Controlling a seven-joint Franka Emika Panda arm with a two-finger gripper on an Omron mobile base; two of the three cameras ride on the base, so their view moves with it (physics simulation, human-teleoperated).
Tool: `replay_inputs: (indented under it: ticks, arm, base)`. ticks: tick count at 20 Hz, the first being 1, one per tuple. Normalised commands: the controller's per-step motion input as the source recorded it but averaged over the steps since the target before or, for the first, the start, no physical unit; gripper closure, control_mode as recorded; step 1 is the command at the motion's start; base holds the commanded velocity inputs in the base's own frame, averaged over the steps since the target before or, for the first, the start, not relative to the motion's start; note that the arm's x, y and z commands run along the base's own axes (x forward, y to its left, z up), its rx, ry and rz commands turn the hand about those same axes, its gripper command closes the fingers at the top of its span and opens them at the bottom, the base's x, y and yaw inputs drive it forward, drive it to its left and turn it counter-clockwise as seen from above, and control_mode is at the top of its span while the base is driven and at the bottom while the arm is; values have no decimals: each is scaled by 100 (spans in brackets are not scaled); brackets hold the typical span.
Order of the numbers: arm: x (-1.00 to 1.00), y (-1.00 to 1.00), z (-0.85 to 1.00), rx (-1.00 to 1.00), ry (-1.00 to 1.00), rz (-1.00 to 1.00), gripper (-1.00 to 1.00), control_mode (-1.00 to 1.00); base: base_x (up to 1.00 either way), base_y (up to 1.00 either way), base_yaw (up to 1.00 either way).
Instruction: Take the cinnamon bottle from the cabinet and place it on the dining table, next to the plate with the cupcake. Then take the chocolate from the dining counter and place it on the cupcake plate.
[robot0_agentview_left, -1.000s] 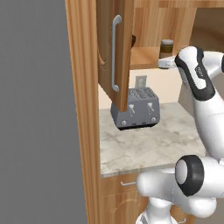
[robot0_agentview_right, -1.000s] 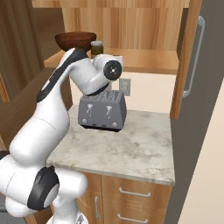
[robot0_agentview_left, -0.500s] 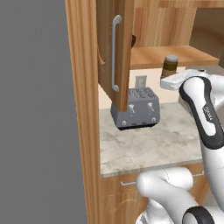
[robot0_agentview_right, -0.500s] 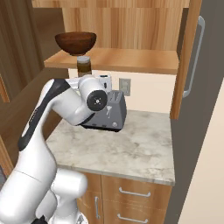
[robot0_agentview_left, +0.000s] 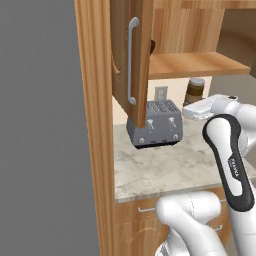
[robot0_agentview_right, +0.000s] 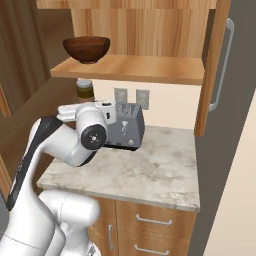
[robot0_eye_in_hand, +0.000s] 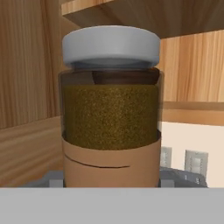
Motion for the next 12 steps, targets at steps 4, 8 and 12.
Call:
replay_inputs:
  ticks: [4,8,12]
  arm:
    - [0,0,0,0,0,0,100,100]
    - [0,0,0,0,0,0,100,100]
    - [0,0,0,0,0,0,100,100]
  base:
    - [-1,0,0]
    - [-34,0,0]
    - [-73,0,-5]
